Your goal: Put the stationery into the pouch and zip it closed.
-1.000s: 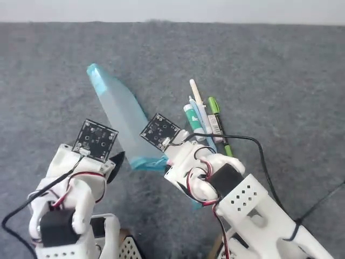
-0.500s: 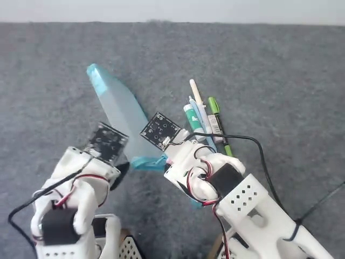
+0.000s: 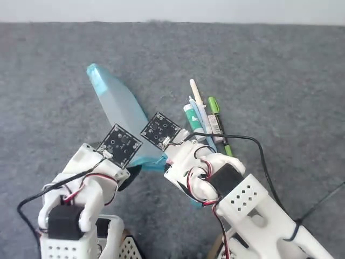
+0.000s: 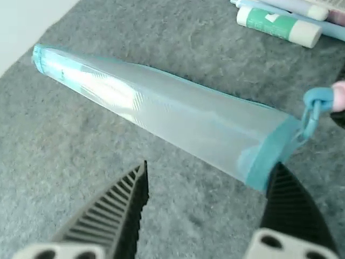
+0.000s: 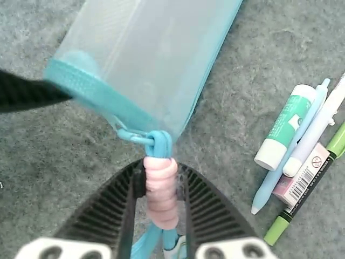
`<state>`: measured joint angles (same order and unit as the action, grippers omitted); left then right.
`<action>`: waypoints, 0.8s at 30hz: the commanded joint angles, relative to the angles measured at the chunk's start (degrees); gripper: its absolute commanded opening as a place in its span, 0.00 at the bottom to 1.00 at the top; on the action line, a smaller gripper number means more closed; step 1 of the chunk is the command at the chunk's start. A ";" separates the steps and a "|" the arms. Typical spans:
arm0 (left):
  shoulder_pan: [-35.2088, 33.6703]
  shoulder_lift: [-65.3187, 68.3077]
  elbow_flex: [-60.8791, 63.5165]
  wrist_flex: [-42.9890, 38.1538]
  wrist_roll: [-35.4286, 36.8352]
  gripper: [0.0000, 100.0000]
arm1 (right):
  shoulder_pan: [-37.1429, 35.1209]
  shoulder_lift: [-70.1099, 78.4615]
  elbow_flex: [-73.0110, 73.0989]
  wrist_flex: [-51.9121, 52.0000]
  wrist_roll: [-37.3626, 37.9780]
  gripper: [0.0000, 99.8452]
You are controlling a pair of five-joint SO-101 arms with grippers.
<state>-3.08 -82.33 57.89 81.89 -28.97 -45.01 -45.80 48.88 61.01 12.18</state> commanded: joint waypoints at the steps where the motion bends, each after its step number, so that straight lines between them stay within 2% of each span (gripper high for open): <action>1: 0.35 0.62 0.48 -3.43 -0.09 0.33 | 0.92 -1.63 -0.18 -0.66 -0.88 0.01; 7: 0.26 0.53 6.99 -9.85 0.18 0.33 | 0.92 -1.63 -0.18 -0.66 -0.88 0.01; 14: -0.18 0.44 7.78 -13.71 1.93 0.33 | 0.92 -1.63 0.53 -0.57 -0.53 0.01; 21: -5.01 0.53 7.78 -16.26 1.85 0.33 | 1.10 -1.63 4.48 -1.19 1.49 0.01; 24: -5.80 0.53 7.69 -16.53 1.85 0.33 | 3.38 -1.71 5.63 -2.07 1.67 0.01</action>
<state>-7.03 -81.63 66.15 67.56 -27.91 -44.40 -45.98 53.98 59.78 12.70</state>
